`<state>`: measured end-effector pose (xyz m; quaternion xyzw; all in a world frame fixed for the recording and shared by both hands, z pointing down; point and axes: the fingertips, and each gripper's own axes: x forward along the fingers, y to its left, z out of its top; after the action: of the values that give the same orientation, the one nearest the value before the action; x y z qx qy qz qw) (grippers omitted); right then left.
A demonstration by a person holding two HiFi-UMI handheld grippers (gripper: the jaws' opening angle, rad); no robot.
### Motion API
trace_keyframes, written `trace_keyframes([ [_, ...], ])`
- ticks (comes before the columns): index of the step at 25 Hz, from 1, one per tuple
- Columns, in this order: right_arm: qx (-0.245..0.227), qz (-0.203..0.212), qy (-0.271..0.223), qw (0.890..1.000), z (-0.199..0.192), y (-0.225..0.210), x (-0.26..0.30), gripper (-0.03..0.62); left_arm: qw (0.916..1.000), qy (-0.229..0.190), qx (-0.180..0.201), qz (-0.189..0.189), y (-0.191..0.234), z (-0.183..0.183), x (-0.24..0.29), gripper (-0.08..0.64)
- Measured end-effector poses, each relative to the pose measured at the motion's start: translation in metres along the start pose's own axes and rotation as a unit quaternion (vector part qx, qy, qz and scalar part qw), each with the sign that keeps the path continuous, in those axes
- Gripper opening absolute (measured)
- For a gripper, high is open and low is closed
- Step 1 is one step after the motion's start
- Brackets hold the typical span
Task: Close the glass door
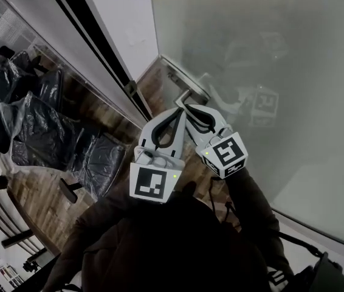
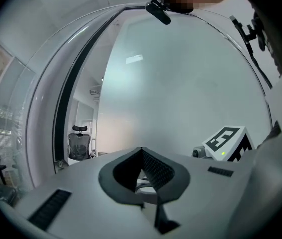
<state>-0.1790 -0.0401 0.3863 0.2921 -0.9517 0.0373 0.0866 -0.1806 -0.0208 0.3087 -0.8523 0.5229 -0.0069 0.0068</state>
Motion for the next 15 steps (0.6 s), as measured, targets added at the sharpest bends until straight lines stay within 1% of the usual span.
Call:
trace_keyframes([
  [5, -0.002, 0.018, -0.002, 1.0, 0.007, 0.033, -0.009, 0.067, 0.9995, 0.003, -0.004, 0.03, -0.004, 0.012, -0.034, -0.003],
  [8, -0.007, 0.028, -0.002, 1.0, 0.009, 0.055, -0.014, 0.067, 0.9986, -0.003, -0.003, 0.052, -0.002, 0.019, -0.056, -0.003],
  [11, -0.008, 0.033, -0.002, 0.999, 0.011, 0.075, -0.018, 0.067, 0.9981, -0.005, 0.004, 0.062, -0.004, 0.025, -0.074, -0.003],
  [15, -0.01, 0.046, -0.002, 0.999, 0.007, 0.089, -0.019, 0.067, 0.9974, -0.009, 0.009, 0.07, -0.006, 0.026, -0.084, -0.003],
])
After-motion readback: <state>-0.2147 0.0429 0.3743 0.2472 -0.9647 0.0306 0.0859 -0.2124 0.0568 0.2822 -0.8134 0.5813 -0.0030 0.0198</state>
